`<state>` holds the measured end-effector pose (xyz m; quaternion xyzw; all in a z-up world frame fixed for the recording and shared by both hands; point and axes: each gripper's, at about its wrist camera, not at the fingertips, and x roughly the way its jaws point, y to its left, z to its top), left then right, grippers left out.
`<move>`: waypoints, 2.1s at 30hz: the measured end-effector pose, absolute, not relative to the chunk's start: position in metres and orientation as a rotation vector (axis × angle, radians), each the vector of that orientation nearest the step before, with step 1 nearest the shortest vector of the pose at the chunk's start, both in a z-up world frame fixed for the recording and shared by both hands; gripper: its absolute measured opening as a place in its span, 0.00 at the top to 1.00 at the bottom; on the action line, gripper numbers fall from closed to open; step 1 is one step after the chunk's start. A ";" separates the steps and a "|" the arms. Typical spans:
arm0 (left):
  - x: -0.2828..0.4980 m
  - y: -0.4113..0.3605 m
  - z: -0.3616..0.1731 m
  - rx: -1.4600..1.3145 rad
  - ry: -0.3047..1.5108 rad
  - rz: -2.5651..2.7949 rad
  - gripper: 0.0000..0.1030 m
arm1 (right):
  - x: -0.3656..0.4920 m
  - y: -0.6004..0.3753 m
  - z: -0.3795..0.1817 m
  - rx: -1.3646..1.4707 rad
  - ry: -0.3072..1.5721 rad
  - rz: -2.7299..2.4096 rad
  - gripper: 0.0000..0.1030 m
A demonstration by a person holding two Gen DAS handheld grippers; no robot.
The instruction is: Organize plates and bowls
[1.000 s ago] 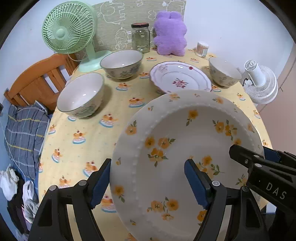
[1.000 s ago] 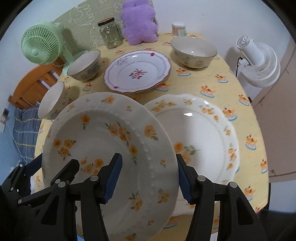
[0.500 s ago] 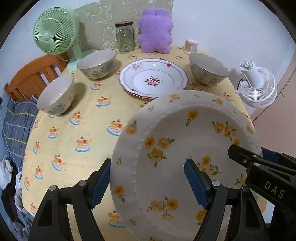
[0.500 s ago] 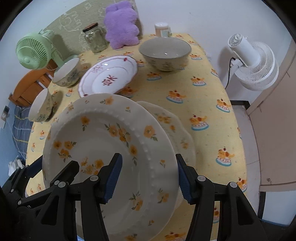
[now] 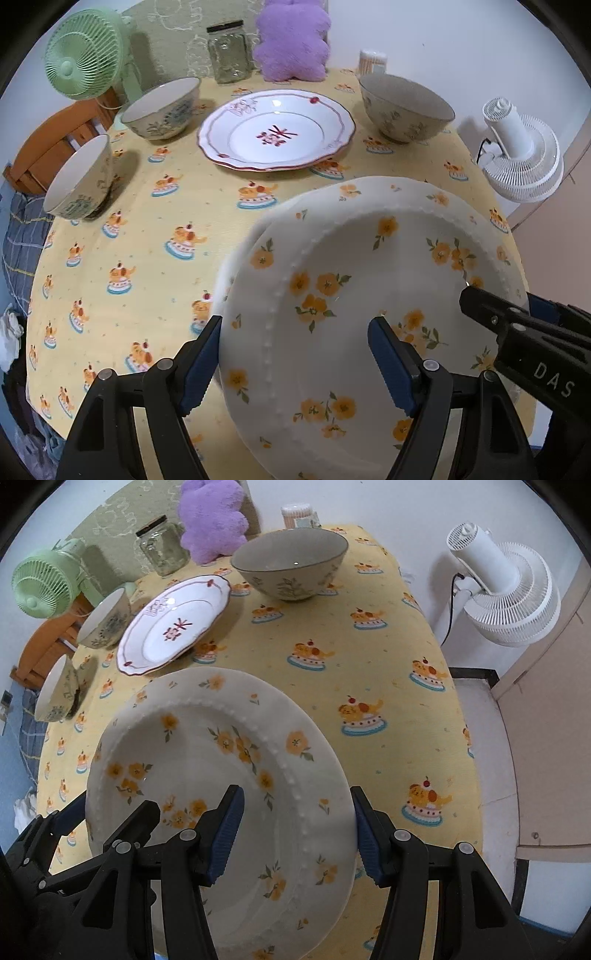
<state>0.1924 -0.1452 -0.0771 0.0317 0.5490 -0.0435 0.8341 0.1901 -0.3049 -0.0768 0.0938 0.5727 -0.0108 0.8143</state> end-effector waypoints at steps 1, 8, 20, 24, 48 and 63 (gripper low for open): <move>0.194 -0.149 -0.080 0.080 1.170 -0.092 0.24 | 0.191 -0.306 -0.078 0.202 1.224 -0.025 0.41; 0.203 -0.156 -0.095 0.088 1.199 -0.070 0.23 | 0.198 -0.312 -0.083 0.202 1.224 -0.024 0.41; 0.207 -0.157 -0.094 0.101 1.195 -0.020 0.24 | 0.198 -0.309 -0.088 0.190 1.214 -0.035 0.41; 0.204 -0.157 -0.093 0.125 1.193 -0.006 0.26 | 0.193 -0.310 -0.083 0.184 1.200 -0.038 0.41; 0.184 -0.164 -0.078 0.121 1.155 -0.093 0.27 | 0.165 -0.296 -0.074 0.045 1.215 -0.050 0.69; 0.195 -0.158 -0.077 0.096 1.170 -0.081 0.28 | 0.185 -0.288 -0.077 0.020 1.220 -0.042 0.69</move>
